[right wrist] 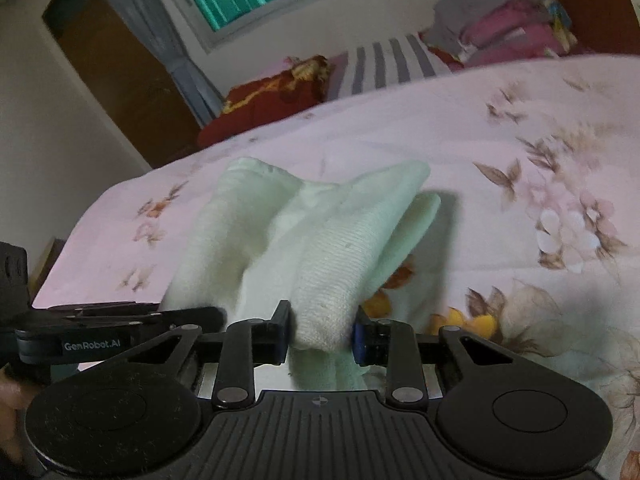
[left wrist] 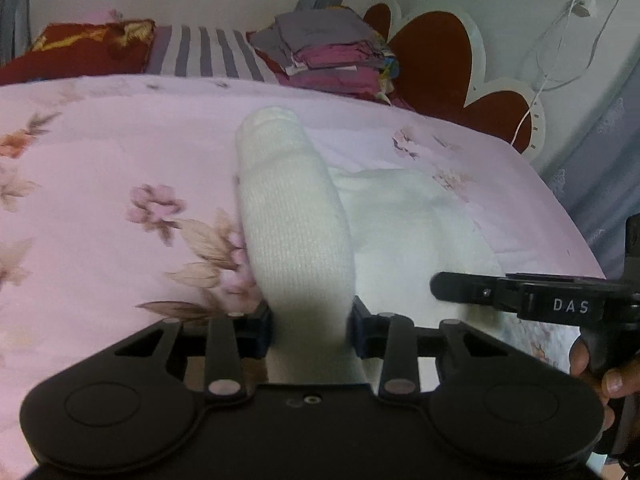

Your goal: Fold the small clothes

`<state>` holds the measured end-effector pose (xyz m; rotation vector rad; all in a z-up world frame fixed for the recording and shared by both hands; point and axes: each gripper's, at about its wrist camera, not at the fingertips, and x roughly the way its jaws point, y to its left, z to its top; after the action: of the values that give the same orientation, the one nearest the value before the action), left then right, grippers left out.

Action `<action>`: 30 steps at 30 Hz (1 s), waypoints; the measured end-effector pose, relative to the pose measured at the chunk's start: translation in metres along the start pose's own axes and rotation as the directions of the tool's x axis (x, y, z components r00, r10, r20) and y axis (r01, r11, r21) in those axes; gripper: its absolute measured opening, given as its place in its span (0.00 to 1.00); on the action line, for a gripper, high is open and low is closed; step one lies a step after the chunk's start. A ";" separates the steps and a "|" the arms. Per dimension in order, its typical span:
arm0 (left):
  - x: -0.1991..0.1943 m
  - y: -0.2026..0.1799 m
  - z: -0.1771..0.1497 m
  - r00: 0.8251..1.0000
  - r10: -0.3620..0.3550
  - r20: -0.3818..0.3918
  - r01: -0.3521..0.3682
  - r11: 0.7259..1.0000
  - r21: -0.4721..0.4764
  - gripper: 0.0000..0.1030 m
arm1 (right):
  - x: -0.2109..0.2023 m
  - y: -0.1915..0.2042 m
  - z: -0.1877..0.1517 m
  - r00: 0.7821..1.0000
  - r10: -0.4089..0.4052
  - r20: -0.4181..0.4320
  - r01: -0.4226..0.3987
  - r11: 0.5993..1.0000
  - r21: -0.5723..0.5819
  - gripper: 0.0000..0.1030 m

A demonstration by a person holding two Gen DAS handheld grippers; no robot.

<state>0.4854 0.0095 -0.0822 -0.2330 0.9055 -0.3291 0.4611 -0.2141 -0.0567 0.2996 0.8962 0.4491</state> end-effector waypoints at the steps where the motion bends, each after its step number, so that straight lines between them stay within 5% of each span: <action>1: -0.008 0.005 -0.001 1.000 0.004 0.004 -0.004 1.000 -0.001 0.35 | -0.001 0.011 -0.001 1.000 0.000 0.004 0.000 1.000 -0.013 0.28; 12: -0.099 0.107 -0.012 0.998 0.055 0.039 -0.054 0.998 -0.012 0.35 | 0.033 0.136 -0.017 0.999 0.051 0.006 -0.051 0.996 -0.074 0.28; 17: -0.124 0.170 -0.016 0.999 0.001 0.046 0.002 0.999 -0.054 0.35 | 0.067 0.190 -0.026 0.998 0.070 0.000 -0.069 0.994 -0.082 0.28; 23: -0.100 0.230 -0.028 0.998 -0.056 -0.030 0.051 0.991 -0.127 0.41 | 0.118 0.214 -0.038 0.998 0.054 -0.022 -0.054 0.998 -0.042 0.28; 24: -0.089 0.239 -0.034 0.998 -0.038 -0.051 0.031 0.989 -0.145 0.58 | 0.128 0.214 -0.041 0.999 0.035 -0.032 -0.036 0.998 -0.045 0.29; 26: -0.086 0.252 -0.043 0.997 -0.079 -0.002 0.077 0.973 -0.217 0.60 | 0.157 0.197 -0.049 0.997 -0.025 -0.078 0.023 0.999 -0.022 0.31; 30: -0.095 0.251 -0.040 0.997 -0.077 -0.003 0.075 0.978 -0.194 0.62 | 0.158 0.177 -0.049 0.998 0.018 -0.060 -0.015 0.998 0.059 0.35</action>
<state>0.4443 0.2755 -0.1203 -0.4463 0.9414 -0.3129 0.4632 0.0210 -0.1170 0.3484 0.9679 0.4500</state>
